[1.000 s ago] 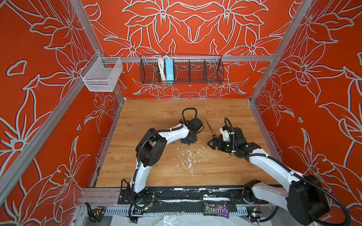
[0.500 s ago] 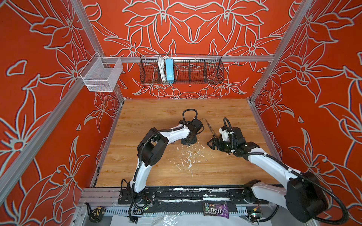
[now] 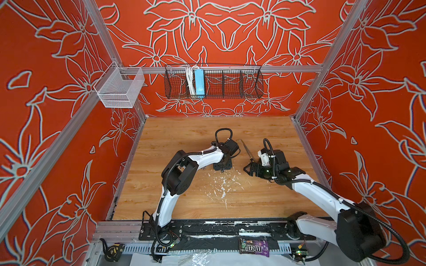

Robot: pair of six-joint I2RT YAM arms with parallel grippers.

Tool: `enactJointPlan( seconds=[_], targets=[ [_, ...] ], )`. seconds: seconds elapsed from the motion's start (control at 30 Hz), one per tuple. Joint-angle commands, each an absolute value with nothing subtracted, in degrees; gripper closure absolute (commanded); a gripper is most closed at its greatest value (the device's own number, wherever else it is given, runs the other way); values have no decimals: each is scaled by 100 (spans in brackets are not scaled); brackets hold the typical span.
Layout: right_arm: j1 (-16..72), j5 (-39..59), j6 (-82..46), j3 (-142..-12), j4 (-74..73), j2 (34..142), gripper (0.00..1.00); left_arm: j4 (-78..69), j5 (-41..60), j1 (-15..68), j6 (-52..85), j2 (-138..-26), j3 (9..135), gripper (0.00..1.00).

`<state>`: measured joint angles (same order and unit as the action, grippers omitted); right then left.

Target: Unlock with the key

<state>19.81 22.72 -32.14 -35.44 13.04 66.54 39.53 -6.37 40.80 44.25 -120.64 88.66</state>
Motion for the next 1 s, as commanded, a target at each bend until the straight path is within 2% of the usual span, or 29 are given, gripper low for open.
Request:
enactJointPlan(
  seconds=[0.0, 0.33, 0.53, 0.7, 0.77, 0.87, 0.97],
  targets=[
    [1958, 2363, -3216, -3443, 1231, 6587, 3, 4139, -570, 4052, 4516, -12163, 8877, 47],
    [1925, 2345, -3246, -3487, 1327, 6401, 3, 4153, -508, 3997, 4544, -11691, 8865, 25],
    [1809, 1901, -2950, -3924, 1935, 6095, 3, 4144, -878, 3801, 4462, -10700, 8601, 1],
    [1561, 388, -2461, -4509, 2530, 5879, 3, 3858, -1599, 3250, 4036, -9316, 7873, 2],
    [1419, -555, -2183, -4587, 2476, 5837, 3, 3699, -1985, 2807, 3882, -8662, 7374, 2],
    [1099, -1723, -1834, -4342, 1895, 5762, 3, 3299, -2042, 1881, 3529, -7724, 6546, 2],
    [678, -2094, -1505, -3832, 912, 5729, 3, 2769, -2357, 934, 3111, -7079, 5634, 2]
  ],
)
